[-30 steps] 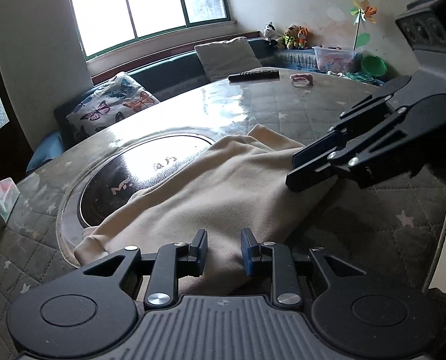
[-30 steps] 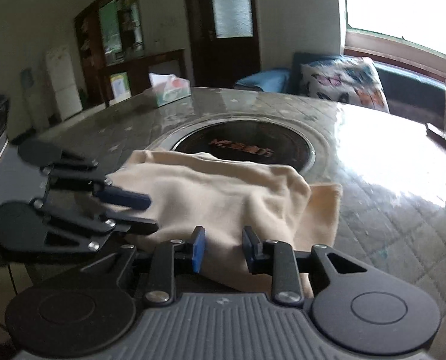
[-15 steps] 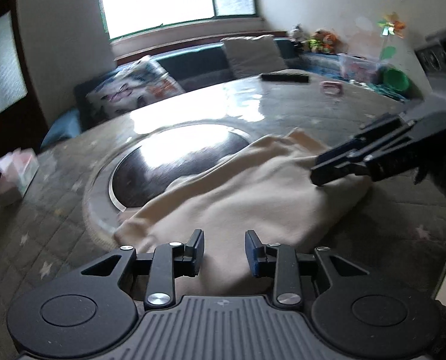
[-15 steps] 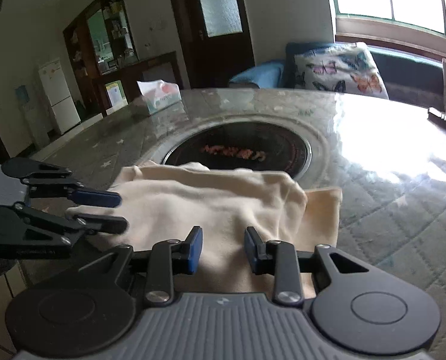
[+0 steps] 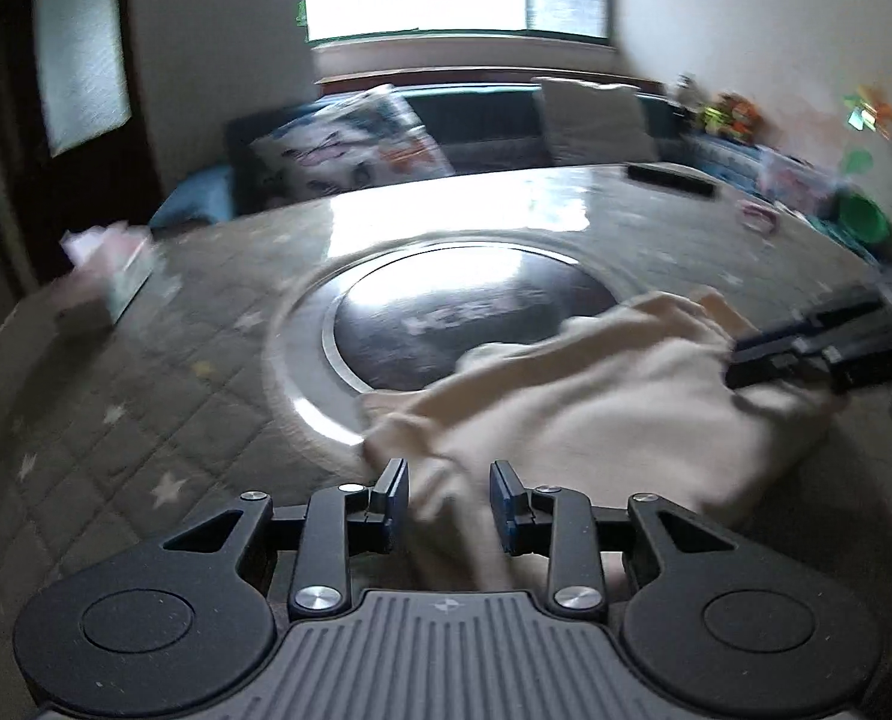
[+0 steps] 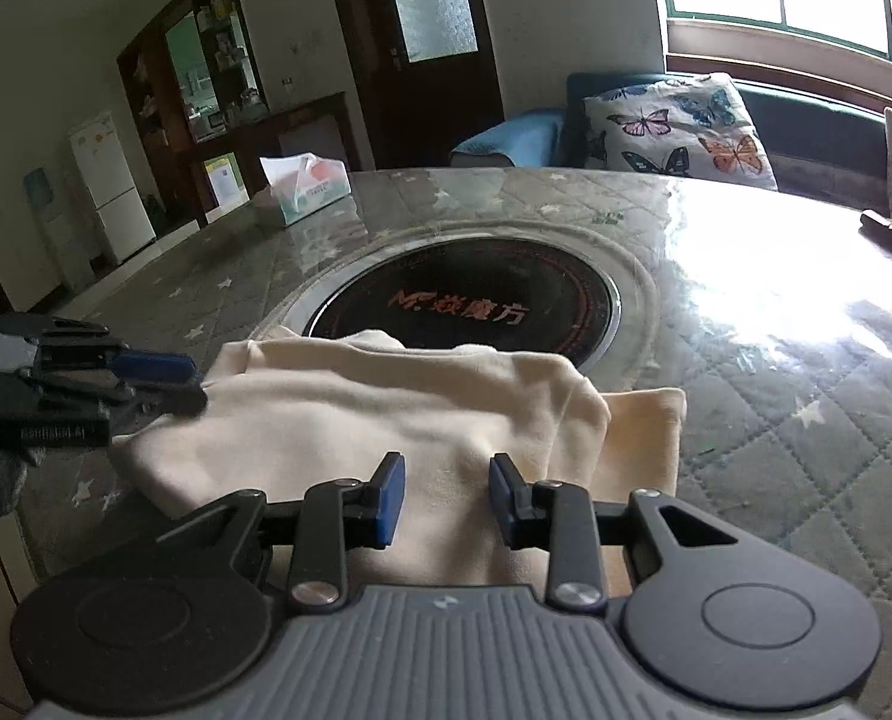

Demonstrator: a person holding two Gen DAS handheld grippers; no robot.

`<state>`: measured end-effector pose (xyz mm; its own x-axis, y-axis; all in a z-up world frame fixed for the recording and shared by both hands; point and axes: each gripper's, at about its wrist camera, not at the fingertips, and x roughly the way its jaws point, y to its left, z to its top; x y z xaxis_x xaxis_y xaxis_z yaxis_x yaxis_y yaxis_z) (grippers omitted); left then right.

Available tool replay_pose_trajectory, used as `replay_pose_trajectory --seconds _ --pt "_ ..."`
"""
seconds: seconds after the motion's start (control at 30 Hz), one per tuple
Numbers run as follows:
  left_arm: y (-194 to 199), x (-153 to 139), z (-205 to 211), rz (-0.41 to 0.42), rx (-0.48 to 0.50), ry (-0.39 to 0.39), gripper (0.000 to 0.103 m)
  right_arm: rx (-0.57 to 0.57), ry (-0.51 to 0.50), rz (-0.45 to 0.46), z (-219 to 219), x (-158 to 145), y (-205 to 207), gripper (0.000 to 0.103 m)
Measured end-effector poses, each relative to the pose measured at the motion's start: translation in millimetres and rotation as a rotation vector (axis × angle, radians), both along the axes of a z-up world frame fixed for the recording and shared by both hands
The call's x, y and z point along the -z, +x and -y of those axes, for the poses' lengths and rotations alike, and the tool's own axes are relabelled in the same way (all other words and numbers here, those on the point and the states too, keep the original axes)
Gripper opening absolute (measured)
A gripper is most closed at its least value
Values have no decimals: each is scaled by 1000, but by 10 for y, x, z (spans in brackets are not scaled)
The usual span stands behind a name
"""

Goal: Fold clothes

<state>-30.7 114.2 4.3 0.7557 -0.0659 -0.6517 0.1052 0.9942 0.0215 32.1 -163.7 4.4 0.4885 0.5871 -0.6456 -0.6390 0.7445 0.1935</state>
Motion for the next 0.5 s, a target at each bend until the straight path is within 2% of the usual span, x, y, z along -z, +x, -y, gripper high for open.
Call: replay_pose_trajectory --seconds 0.17,0.3,0.4,0.5 --pt "152 59 -132 -37 -42 -31 31 -6 -13 3 -42 36 -2 32" --pt "224 91 -170 -41 -35 -70 6 -7 -20 7 -34 38 -8 32" --pt "236 53 -165 -14 -25 -50 5 -7 -22 8 -30 50 -10 32" --pt "251 73 -135 2 -9 12 5 -10 -27 14 -30 65 -18 33"
